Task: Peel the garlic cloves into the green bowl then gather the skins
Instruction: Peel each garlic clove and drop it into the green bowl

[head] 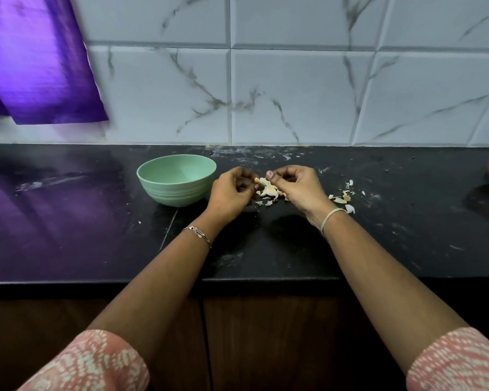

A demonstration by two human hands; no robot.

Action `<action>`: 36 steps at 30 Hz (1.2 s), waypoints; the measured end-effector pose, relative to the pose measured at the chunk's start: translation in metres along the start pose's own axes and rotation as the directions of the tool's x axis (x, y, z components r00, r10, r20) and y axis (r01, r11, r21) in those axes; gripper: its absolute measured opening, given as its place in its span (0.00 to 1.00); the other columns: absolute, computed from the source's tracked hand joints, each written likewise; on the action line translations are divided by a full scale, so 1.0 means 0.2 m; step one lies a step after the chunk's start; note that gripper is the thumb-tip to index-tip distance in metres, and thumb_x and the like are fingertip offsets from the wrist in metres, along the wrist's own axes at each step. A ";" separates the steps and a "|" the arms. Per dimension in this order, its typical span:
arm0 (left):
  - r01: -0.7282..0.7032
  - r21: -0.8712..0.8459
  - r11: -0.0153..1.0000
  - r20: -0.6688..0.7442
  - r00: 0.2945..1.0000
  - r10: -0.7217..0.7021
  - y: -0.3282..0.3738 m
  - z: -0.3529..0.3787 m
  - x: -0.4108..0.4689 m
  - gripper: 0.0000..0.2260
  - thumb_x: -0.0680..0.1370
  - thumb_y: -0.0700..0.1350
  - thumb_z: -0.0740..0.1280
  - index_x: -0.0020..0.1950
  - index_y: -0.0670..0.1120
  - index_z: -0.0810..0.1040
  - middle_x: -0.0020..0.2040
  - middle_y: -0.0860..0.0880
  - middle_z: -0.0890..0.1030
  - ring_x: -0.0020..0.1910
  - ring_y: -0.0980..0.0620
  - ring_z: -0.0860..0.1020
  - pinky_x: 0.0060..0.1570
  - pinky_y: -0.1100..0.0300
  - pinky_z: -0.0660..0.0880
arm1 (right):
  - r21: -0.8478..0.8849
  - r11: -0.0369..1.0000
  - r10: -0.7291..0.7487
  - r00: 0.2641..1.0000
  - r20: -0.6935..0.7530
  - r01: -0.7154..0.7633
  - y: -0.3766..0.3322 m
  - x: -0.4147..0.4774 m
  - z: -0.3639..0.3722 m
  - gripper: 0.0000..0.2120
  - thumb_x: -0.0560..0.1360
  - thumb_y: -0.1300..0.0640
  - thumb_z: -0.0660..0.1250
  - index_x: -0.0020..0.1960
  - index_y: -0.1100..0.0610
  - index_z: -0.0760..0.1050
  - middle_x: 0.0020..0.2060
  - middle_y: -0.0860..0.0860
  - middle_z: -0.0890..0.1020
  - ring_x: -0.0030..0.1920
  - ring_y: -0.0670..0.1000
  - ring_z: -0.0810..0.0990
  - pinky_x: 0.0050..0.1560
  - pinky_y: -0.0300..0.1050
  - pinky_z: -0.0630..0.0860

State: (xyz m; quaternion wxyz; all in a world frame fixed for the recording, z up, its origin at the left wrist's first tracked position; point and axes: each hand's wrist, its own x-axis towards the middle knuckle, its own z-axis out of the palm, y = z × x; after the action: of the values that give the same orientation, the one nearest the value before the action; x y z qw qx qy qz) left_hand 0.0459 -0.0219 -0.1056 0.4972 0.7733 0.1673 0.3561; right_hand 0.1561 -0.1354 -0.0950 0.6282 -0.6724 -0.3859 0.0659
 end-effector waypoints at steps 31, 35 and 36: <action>0.095 -0.229 0.969 0.098 0.992 -0.074 0.03 -0.01 -0.03 0.04 0.76 0.35 0.69 0.50 0.41 0.79 0.37 0.45 0.80 0.31 0.56 0.78 0.36 0.60 0.81 | 0.017 0.997 0.081 0.997 -0.013 -0.081 -0.03 -0.03 0.03 0.06 0.69 0.64 0.74 0.36 0.55 0.81 0.31 0.50 0.81 0.33 0.45 0.77 0.35 0.37 0.73; 0.078 -0.244 0.967 0.118 0.992 -0.050 0.04 -0.01 -0.03 0.04 0.77 0.35 0.68 0.49 0.43 0.78 0.39 0.46 0.79 0.32 0.55 0.79 0.36 0.60 0.81 | -0.030 0.996 0.087 0.996 -0.033 -0.088 -0.01 -0.02 0.03 0.04 0.68 0.61 0.74 0.37 0.54 0.81 0.33 0.51 0.82 0.36 0.48 0.78 0.39 0.43 0.74; 0.072 -0.248 0.966 0.116 0.992 -0.044 0.05 -0.01 -0.03 0.04 0.77 0.35 0.68 0.48 0.44 0.78 0.40 0.46 0.79 0.32 0.55 0.79 0.36 0.60 0.81 | -0.055 0.995 0.085 0.995 -0.042 -0.087 0.00 -0.02 0.03 0.03 0.68 0.60 0.74 0.37 0.54 0.81 0.32 0.51 0.82 0.35 0.47 0.78 0.39 0.43 0.75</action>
State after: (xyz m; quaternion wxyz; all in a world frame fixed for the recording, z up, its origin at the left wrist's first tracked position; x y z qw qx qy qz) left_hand 0.0389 -0.0291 -0.0995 0.6101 0.7169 0.1158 0.3169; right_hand 0.1494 -0.1330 -0.0973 0.6129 -0.7072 -0.3456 0.0686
